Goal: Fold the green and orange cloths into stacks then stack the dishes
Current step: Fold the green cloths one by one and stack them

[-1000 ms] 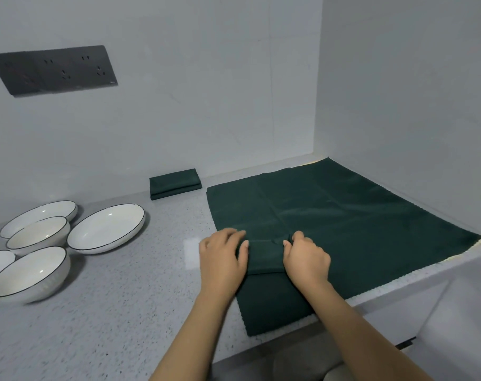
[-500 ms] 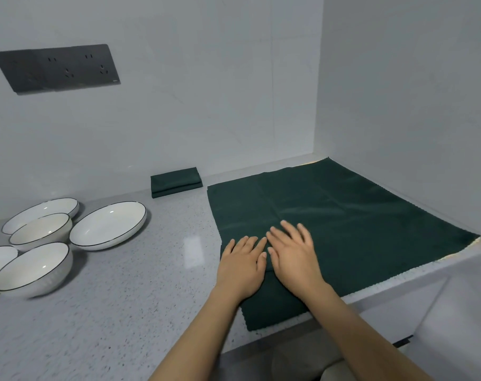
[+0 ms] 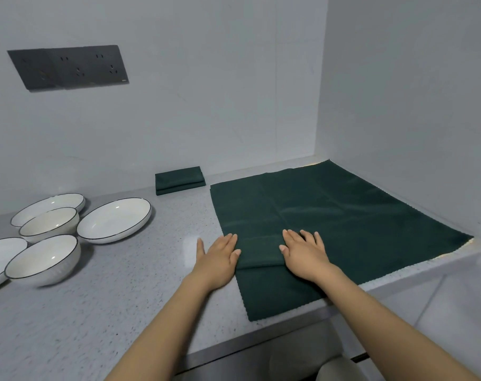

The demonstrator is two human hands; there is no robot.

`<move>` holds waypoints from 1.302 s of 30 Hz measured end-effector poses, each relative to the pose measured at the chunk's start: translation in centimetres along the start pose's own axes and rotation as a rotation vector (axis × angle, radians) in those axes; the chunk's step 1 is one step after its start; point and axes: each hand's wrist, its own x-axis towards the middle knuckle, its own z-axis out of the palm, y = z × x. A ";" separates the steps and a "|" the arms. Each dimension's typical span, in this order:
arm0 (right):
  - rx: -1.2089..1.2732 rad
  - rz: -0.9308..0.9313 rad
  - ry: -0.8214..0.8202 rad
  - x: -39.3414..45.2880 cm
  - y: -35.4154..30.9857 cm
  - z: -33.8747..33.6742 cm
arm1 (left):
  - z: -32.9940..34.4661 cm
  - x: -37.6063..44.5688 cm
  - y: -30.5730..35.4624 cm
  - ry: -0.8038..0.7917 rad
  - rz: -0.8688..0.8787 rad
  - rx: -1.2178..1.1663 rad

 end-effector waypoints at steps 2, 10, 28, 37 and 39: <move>0.018 -0.006 0.040 0.1 0.3 -0.6 | -0.7 0.2 -0.5 0.013 -0.014 -0.037; 0.102 0.100 -0.100 1.8 0.3 -4.2 | -4.2 1.0 -0.4 -0.095 -0.129 -0.225; 0.804 -0.048 0.170 11.2 -6.9 -6.4 | -8.4 4.4 -7.2 0.453 -0.406 -1.065; 0.972 -0.102 0.167 20.6 -12.1 -6.4 | -10.8 11.5 -12.9 0.700 -0.439 -0.919; 0.981 -0.136 0.103 23.0 -13.6 -6.1 | -11.5 13.6 -14.7 0.730 -0.478 -0.946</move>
